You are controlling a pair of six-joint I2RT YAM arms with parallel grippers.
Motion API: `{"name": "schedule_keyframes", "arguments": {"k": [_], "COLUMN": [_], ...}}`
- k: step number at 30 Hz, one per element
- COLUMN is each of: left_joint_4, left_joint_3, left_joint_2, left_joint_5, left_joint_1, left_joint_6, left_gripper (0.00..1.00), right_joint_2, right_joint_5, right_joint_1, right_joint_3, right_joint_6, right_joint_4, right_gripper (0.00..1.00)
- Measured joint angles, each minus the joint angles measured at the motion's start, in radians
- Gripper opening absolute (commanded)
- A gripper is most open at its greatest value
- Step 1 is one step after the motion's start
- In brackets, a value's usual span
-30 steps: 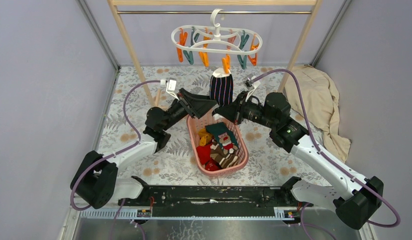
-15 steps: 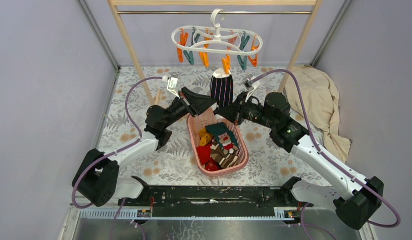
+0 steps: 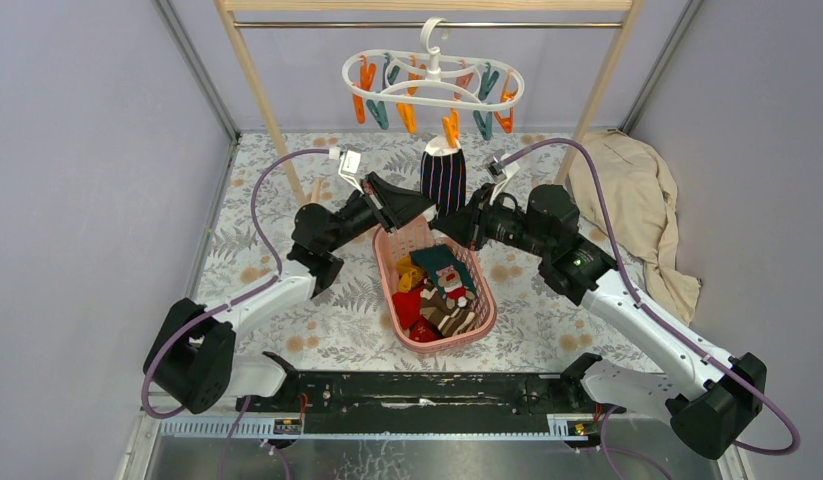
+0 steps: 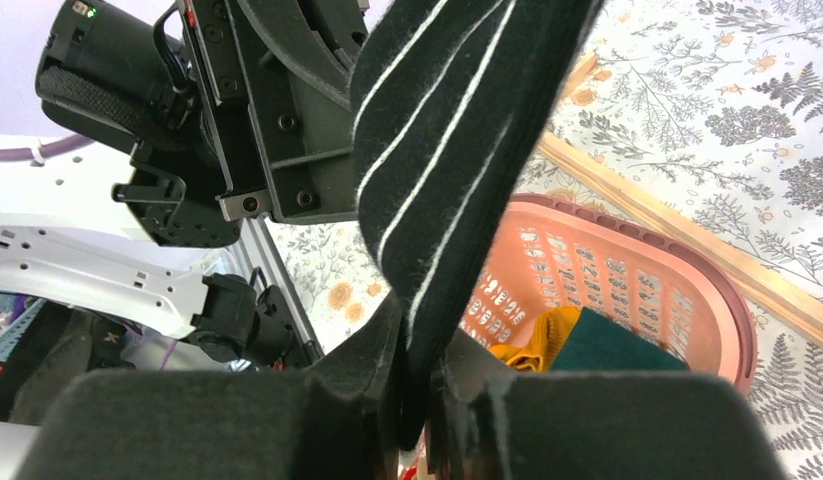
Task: Remove the socks clipped to the hanger
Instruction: Remove the sock from the hanger.
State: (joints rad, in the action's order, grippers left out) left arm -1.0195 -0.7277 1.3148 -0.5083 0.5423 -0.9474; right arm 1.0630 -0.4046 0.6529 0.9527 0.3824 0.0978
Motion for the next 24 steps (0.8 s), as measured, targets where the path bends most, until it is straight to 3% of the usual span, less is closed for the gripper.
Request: {"name": "schedule_keyframes", "arguments": {"k": [3, 7, 14, 24], "left_joint_4": [0.048, 0.143, 0.307, 0.454], "left_joint_3": [-0.005, -0.041, -0.15, -0.195], "left_joint_2": [-0.008, -0.023, -0.024, -0.019], "left_joint_5": [-0.001, -0.003, -0.017, -0.053], "left_joint_1": [0.0, 0.0, 0.0, -0.008], "left_joint_6": [0.011, 0.036, 0.082, 0.101], "left_gripper": [0.0, 0.0, 0.0, 0.0], "right_joint_2": [-0.003, -0.028, -0.094, -0.188], "right_joint_5": [0.003, 0.015, 0.031, 0.08], "right_joint_1": [0.0, 0.0, 0.0, 0.0], "right_joint_3": [0.0, 0.0, 0.0, 0.0], "right_joint_6": [-0.002, -0.003, -0.008, -0.022], "right_joint_4": [-0.013, -0.039, -0.074, -0.181], "right_gripper": [0.35, 0.45, 0.57, 0.67]}}
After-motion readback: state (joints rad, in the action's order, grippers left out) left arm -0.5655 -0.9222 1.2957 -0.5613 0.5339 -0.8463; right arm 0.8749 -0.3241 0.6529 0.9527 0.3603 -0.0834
